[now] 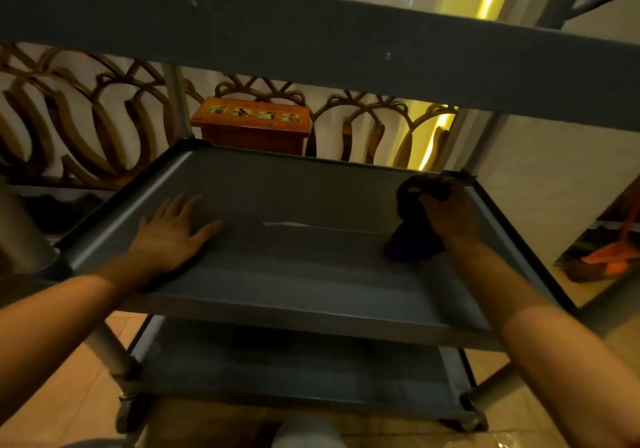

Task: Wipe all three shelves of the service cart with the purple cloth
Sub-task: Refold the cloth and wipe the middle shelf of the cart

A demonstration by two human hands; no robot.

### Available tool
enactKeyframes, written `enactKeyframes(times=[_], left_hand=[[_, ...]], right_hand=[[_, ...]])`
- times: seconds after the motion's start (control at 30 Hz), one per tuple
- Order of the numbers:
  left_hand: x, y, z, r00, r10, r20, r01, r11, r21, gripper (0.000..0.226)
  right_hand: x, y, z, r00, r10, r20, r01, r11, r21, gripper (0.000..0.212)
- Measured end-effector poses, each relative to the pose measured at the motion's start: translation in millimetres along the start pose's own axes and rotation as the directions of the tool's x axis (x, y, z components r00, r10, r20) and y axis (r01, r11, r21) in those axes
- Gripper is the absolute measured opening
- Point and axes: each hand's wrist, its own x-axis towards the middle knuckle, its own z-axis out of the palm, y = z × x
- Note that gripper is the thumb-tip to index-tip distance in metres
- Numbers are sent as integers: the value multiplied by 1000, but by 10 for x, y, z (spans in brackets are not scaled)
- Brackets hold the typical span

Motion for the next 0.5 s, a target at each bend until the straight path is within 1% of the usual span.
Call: enactKeyframes(times=[0.07,0.1,0.17,0.23,0.3,0.33,0.43,0.5], left_hand=[[27,-126,11,995,30,99,-44,989,140,101],[15,-184,53,991,52,121,-77,974,211,102],[-13,-262,152,992,78,100,-105,948,300,105],[5,-299,217,997,45,59,-62,939,339,107],[5,-307,219,997,-36,63,13,943,332,109],[2,-310,241,993,-69,100,34,946,323,111],[14,-317,297,988,-74,134,29,950,311,116],[28,-315,303,989,-77,127,35,953,302,118]], right_hand=[[154,265,-135,997,79,-11,-80,994,-70,34],[164,405,-132,995,99,-6,-99,986,-133,36],[103,648,-34,994,109,12,-100,950,-297,55],[50,774,96,997,69,21,-57,935,-349,71],[70,746,161,999,33,36,-20,949,-314,71],[80,723,205,999,42,27,-32,956,-293,67],[12,476,430,997,49,-51,-57,982,-177,50],[-157,128,729,998,42,-51,-46,996,-83,44]])
